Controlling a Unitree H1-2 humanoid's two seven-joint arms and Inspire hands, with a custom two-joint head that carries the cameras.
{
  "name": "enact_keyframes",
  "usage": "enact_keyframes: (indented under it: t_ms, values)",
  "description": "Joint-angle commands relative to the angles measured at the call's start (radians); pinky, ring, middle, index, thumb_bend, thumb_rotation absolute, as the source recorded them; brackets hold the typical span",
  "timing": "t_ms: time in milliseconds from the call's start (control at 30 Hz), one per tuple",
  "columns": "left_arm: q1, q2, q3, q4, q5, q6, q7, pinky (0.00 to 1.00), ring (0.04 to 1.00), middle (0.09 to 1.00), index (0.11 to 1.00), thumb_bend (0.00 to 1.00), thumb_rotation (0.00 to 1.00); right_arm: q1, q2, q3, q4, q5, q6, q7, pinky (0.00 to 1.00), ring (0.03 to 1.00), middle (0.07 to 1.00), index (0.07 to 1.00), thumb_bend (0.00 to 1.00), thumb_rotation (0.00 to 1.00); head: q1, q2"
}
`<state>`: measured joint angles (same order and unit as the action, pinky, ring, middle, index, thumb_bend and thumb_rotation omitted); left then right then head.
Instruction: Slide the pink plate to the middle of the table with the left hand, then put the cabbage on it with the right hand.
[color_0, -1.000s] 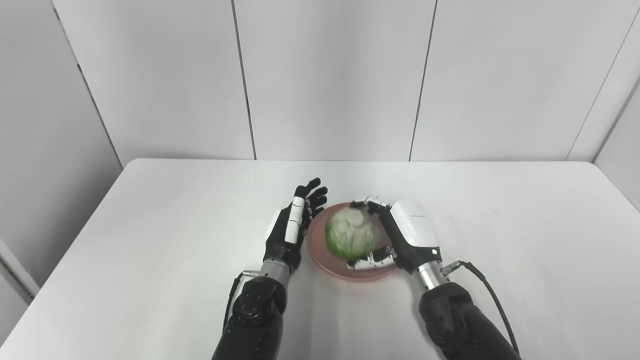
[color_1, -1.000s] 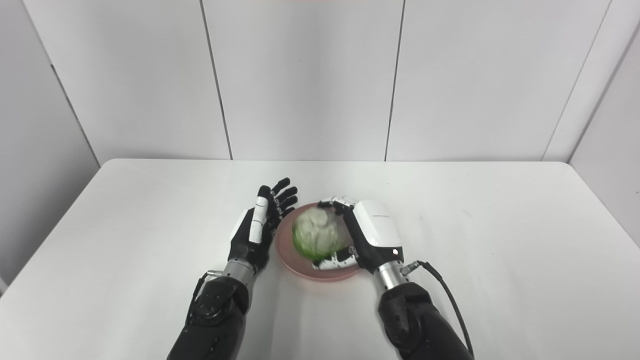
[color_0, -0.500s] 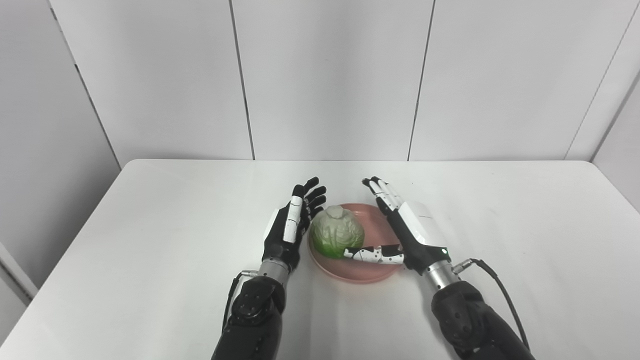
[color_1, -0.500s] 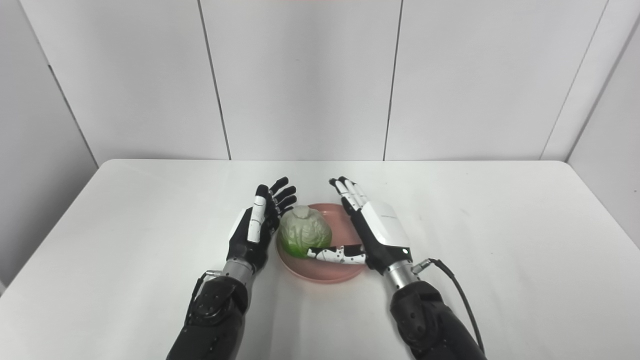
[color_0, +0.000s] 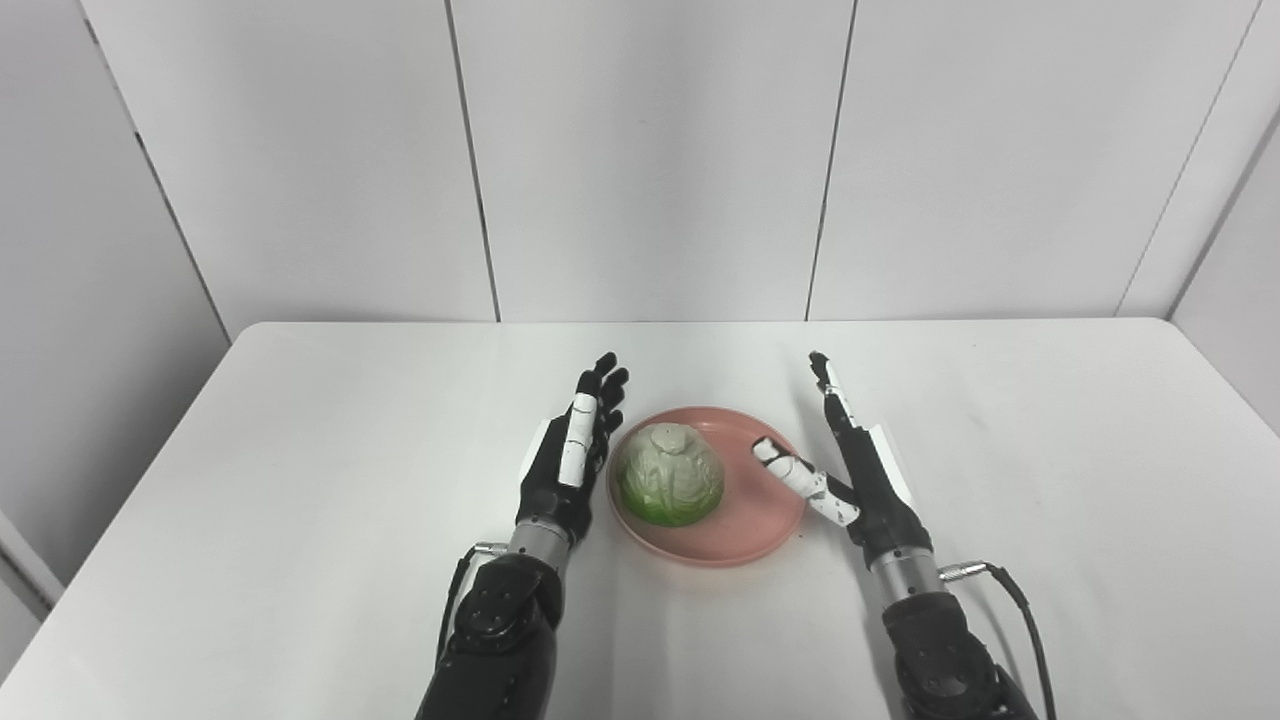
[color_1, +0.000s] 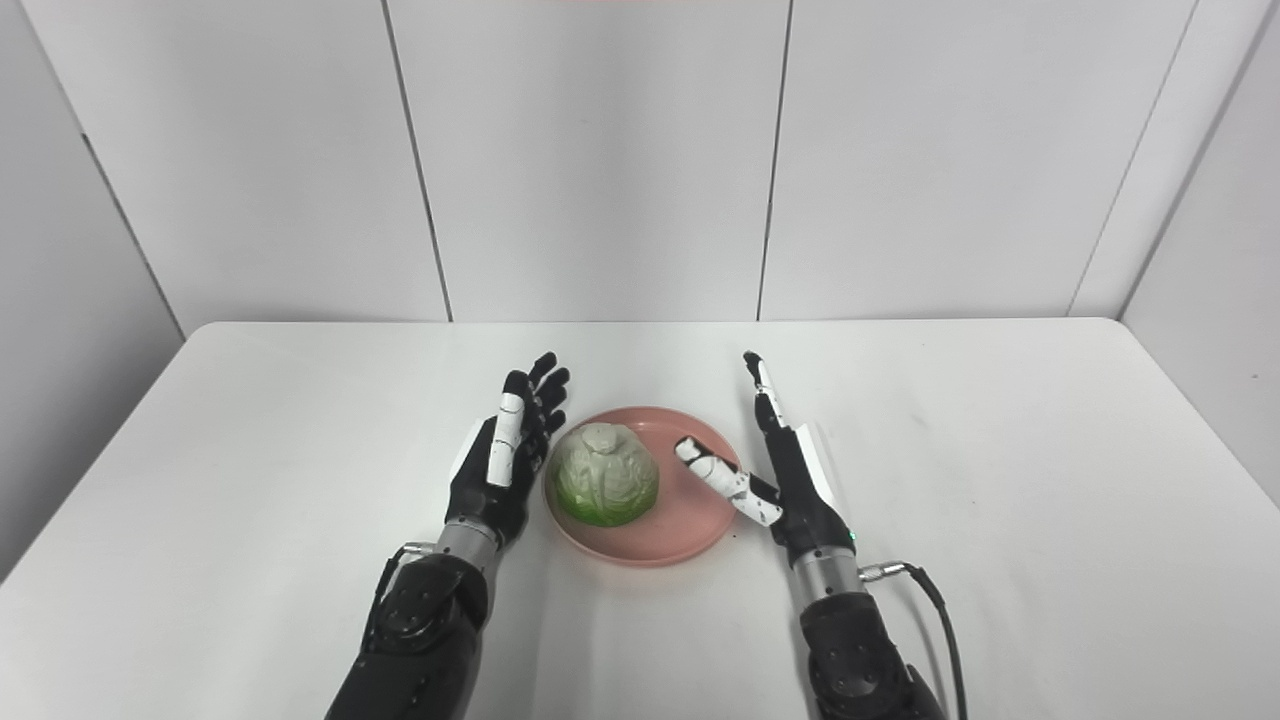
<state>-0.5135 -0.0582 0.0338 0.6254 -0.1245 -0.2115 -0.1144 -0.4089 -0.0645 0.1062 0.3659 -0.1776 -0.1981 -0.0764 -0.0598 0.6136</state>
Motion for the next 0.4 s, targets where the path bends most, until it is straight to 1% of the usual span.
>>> enact_keyframes:
  t_ms: [0,133,167,267,367]
  values:
    - [0.041,0.012,0.009,0.019,-0.005,-0.017,0.001,1.00,1.000,0.999,0.993,0.84,1.00,-0.042,0.023,-0.041,-0.032,0.101,0.005,0.033,1.00,1.000,1.000,1.000,0.71,0.93,-0.001,-0.002]
    - [0.045,0.011,0.004,0.021,0.006,-0.025,0.006,1.00,1.000,1.000,1.000,0.85,1.00,-0.049,0.048,-0.082,-0.014,0.197,-0.005,0.075,1.00,1.000,1.000,1.000,0.75,0.93,-0.002,-0.004]
    - [0.046,0.011,0.002,0.020,0.007,-0.025,0.004,1.00,1.000,1.000,1.000,0.85,1.00,-0.049,0.050,-0.087,-0.010,0.211,-0.006,0.082,1.00,1.000,1.000,1.000,0.76,0.92,-0.002,-0.004]
    - [0.052,0.010,-0.002,0.012,0.010,-0.031,0.006,1.00,1.000,1.000,1.000,0.85,1.00,-0.051,0.054,-0.093,0.000,0.226,-0.010,0.089,1.00,1.000,1.000,1.000,0.75,0.91,0.000,-0.006]
    - [0.061,0.007,-0.009,0.002,0.022,-0.031,0.016,1.00,1.000,1.000,1.000,0.84,1.00,-0.045,0.056,-0.091,-0.002,0.230,0.010,0.096,1.00,1.000,1.000,1.000,0.74,0.93,0.002,-0.008]
